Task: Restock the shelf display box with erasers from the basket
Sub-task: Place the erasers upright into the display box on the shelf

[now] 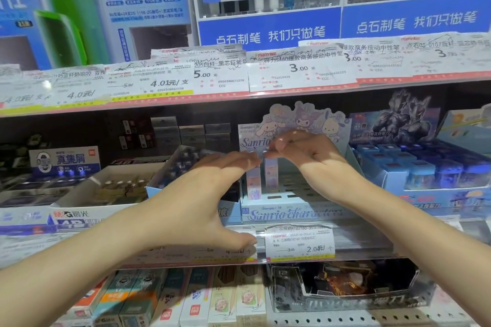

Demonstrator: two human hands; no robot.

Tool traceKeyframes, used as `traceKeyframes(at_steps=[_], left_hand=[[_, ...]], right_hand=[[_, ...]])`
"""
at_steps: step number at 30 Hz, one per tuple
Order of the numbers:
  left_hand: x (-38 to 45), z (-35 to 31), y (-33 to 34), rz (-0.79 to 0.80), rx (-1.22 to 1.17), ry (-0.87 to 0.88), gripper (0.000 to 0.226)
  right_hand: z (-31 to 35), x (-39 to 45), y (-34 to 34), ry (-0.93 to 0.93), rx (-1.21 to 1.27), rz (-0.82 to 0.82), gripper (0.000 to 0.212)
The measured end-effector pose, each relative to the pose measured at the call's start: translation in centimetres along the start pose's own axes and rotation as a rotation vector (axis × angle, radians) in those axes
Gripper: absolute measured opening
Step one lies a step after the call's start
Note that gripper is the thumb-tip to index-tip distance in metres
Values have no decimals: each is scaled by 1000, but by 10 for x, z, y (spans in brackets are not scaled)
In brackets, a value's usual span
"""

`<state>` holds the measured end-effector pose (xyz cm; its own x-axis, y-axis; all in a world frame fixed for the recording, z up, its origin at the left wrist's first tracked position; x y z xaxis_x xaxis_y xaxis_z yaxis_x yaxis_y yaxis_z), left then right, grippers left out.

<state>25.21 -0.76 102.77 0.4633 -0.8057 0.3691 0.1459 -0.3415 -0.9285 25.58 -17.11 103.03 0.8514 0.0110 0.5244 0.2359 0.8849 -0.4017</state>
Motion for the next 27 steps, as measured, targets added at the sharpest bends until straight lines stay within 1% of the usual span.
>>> traceKeyframes(at_steps=[3,4,5,7,9,11,15,17,19,22,24,27], left_hand=[[3,2,-1,-23,4,33,90],[4,3,-2,-34,-3,31,87],[5,3,-3,-47,-11,24,83],[7,-2,-6,-104,-25,34,72],[9,-11,-10,-188,-15,65,60],[11,-22,-13,-260,11,55,50],[10,-53,-17,-368,6,9,32],[5,-69,-14,-369,-35,-48,27],[-4,-83,-6,-382,-78,-118,27],[-20,-99,11,-384,-219,-235,27],[-32,-107,24,-357,-299,-282,27],[-57,-116,47,-280,-347,-345,29]], right_hand=[[3,-6,-2,-70,-115,34,20],[4,-9,-4,-91,-160,29,21],[6,-13,-8,-105,-182,7,27],[11,-21,-19,-141,-179,-48,35],[18,-31,-28,-191,-157,-64,32],[24,-42,-35,-221,-109,-49,27],[25,-63,-47,-169,95,14,18],[21,-75,-52,-137,153,73,13],[15,-88,-55,-113,197,129,13],[6,-111,-54,-62,234,219,14],[0,-126,-47,-21,252,272,11],[-10,-154,-28,45,257,367,7]])
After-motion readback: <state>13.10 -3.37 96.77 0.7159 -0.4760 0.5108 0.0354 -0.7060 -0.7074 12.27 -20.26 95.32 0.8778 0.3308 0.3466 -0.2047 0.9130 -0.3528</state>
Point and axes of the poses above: each hand's wrist, its own x-axis towards the middle knuckle, its own y-axis out of the palm, z = x × y, the point moved 5 cm from there along x, towards the middle knuckle, and after that the axes turned 1 degree about y, right-handed, at the moved point
